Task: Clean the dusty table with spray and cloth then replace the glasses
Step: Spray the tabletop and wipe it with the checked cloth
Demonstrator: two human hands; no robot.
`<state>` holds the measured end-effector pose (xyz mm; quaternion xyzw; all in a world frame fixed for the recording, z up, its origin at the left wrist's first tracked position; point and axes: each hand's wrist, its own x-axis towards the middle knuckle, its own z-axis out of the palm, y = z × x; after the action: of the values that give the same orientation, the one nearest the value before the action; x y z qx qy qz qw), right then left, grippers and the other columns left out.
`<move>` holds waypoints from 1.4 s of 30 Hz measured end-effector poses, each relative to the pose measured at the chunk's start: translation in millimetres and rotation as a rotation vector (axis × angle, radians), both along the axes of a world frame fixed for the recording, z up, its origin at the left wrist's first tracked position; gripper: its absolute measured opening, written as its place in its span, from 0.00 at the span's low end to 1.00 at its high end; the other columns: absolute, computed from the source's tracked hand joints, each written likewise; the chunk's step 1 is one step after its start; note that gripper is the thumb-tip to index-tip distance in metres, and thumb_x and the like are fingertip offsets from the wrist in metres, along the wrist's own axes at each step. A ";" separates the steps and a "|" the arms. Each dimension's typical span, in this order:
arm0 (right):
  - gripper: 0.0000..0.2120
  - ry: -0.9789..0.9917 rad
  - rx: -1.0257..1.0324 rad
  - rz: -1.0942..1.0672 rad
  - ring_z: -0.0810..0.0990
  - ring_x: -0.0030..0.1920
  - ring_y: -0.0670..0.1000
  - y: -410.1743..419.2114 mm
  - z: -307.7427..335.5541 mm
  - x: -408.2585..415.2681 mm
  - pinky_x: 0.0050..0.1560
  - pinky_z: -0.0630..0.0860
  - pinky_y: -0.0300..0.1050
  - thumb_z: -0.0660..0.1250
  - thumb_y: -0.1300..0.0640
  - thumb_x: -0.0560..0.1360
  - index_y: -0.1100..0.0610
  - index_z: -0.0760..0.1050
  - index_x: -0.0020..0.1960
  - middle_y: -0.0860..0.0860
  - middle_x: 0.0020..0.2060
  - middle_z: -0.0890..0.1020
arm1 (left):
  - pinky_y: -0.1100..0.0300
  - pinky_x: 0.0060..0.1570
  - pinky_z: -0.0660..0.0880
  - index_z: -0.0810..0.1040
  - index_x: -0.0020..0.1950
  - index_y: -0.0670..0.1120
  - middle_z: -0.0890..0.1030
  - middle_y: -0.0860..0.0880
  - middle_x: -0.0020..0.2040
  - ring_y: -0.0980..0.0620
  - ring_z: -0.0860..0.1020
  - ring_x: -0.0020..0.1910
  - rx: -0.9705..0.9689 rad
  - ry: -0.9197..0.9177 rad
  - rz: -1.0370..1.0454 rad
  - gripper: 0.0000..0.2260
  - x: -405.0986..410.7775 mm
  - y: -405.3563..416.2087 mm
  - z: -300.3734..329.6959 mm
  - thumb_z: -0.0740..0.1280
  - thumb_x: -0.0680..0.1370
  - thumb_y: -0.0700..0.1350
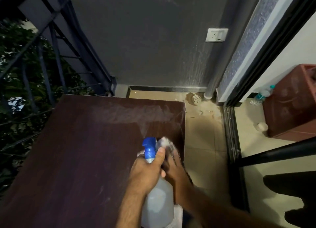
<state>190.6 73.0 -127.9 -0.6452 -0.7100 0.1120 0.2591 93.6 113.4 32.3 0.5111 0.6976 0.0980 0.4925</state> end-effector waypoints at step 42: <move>0.28 -0.372 -0.166 0.431 0.57 0.78 0.61 175.2 23.9 20.1 0.75 0.52 0.69 0.58 0.46 0.77 0.47 0.65 0.76 0.51 0.78 0.64 | 0.51 0.47 0.79 0.82 0.45 0.43 0.86 0.49 0.33 0.48 0.85 0.37 0.011 0.103 0.486 0.30 -61.7 87.1 -50.8 0.63 0.75 0.70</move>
<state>210.7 248.2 -104.0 -0.5079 -0.8543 0.1021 0.0410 31.9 200.5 -18.5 0.3353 0.8236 0.1911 0.4156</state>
